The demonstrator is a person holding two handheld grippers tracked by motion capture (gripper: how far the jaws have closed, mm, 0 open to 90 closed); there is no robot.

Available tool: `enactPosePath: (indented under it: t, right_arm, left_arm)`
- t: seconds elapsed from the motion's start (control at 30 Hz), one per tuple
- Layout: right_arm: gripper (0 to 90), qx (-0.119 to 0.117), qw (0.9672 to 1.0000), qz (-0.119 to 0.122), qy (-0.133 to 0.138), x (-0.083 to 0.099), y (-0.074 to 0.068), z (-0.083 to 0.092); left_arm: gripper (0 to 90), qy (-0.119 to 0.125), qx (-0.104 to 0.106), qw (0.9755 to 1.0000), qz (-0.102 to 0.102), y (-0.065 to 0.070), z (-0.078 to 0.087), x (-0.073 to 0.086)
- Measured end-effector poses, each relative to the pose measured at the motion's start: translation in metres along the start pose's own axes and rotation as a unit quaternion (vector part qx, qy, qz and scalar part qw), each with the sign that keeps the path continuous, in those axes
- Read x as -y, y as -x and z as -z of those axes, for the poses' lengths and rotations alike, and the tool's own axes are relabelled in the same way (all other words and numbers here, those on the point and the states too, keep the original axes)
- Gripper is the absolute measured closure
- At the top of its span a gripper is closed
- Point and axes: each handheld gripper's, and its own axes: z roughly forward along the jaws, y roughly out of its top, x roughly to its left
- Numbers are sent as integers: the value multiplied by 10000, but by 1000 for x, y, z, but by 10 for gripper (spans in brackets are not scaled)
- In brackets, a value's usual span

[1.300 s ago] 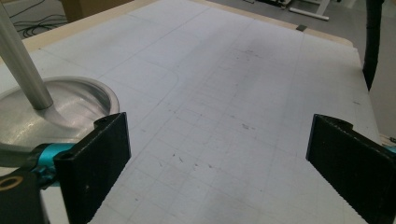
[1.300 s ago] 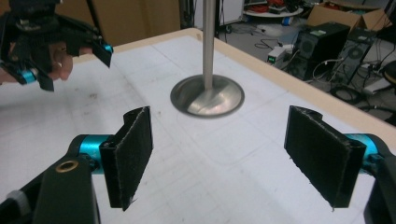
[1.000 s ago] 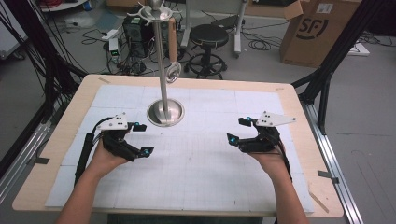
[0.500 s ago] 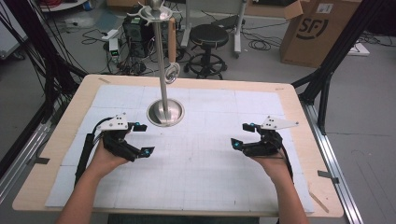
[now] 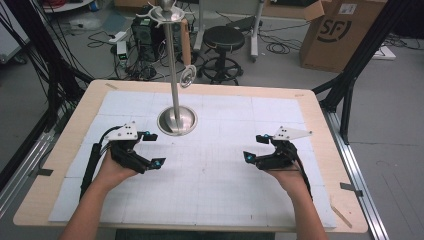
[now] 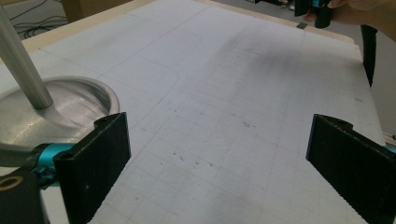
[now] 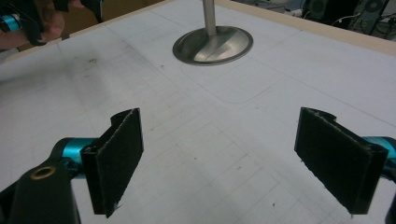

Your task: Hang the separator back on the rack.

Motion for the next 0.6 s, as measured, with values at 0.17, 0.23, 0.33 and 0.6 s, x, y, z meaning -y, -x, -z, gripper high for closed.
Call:
enactPosePath:
  t: [0.17, 0.23, 0.33, 0.6]
  right_arm:
    - [146, 42, 10000, 22, -58, 1, 1, 0]
    - [146, 47, 10000, 28, -48, 1, 2, 1]
    - [146, 56, 10000, 31, -15, 0, 2, 1]
    - [146, 47, 10000, 8, 20, 0, 2, 3]
  left_arm:
    - [70, -15, -10, 10000, 1, 0, 0, 0]
    - [70, -30, -26, 10000, -2, 0, 0, 0]
    - [70, -64, -25, 10000, -5, -1, -1, 1]
    - [70, -98, -31, 9999, 37, 0, -2, 1]
